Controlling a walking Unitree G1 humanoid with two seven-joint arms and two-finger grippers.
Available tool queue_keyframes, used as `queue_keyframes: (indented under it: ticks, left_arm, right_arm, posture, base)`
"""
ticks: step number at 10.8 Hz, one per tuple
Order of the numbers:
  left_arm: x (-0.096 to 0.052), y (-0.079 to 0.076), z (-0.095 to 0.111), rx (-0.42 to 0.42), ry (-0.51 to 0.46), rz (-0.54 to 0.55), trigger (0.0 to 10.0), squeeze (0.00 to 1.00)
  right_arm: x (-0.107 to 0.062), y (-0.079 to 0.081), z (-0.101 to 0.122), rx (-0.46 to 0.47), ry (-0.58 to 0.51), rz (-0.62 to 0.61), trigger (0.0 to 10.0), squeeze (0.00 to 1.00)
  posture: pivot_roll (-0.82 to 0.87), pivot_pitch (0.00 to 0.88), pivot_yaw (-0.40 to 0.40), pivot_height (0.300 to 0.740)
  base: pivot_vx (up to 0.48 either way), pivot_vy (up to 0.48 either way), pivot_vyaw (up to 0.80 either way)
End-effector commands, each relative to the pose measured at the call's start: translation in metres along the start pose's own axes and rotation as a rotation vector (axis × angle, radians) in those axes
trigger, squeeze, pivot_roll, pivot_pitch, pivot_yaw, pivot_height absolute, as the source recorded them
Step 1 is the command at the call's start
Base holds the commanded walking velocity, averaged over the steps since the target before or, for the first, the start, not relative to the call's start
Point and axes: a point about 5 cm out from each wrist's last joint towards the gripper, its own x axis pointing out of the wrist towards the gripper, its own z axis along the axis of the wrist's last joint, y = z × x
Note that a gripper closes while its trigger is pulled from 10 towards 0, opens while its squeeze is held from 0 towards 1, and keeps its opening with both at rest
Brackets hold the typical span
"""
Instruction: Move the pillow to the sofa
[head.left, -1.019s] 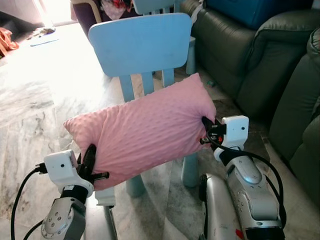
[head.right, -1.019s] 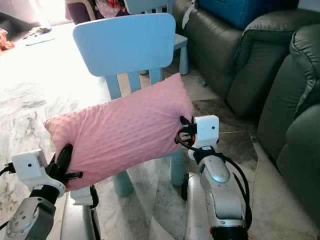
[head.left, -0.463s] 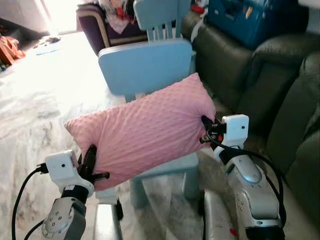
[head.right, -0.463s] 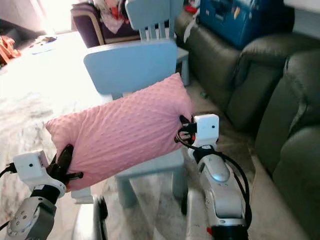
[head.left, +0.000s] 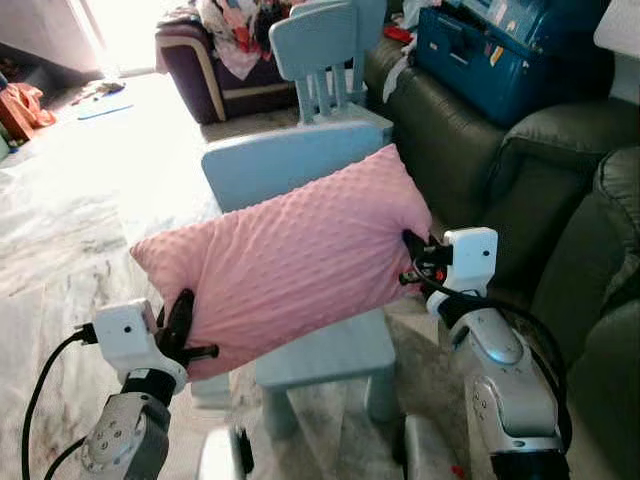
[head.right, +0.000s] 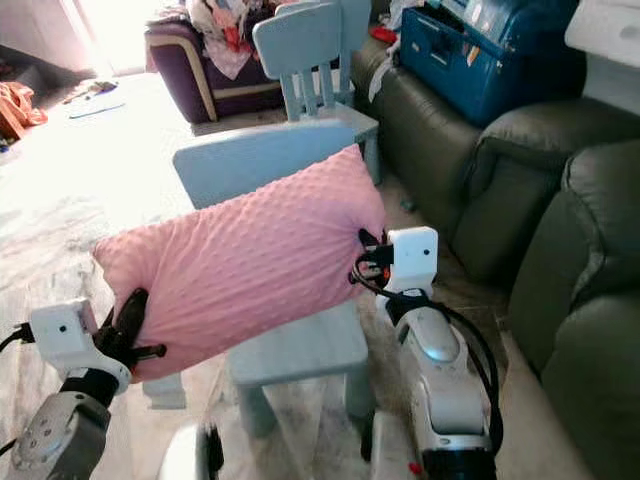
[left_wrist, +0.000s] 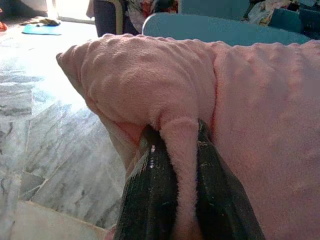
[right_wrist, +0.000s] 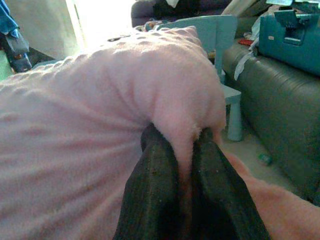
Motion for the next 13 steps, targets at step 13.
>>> queue_keyframes:
  ticks: [13]
  left_arm:
    - [0.0079,-0.0007,-0.0022,-0.011,-0.006,0.019,0.0,0.00]
  right_arm:
    - [0.0080,0.0005,0.0144,-0.018,-0.056,0.021,0.0,0.00]
  posture:
    - [-0.15,0.000,0.064,0.740]
  base:
    - [0.000,0.000,0.00]
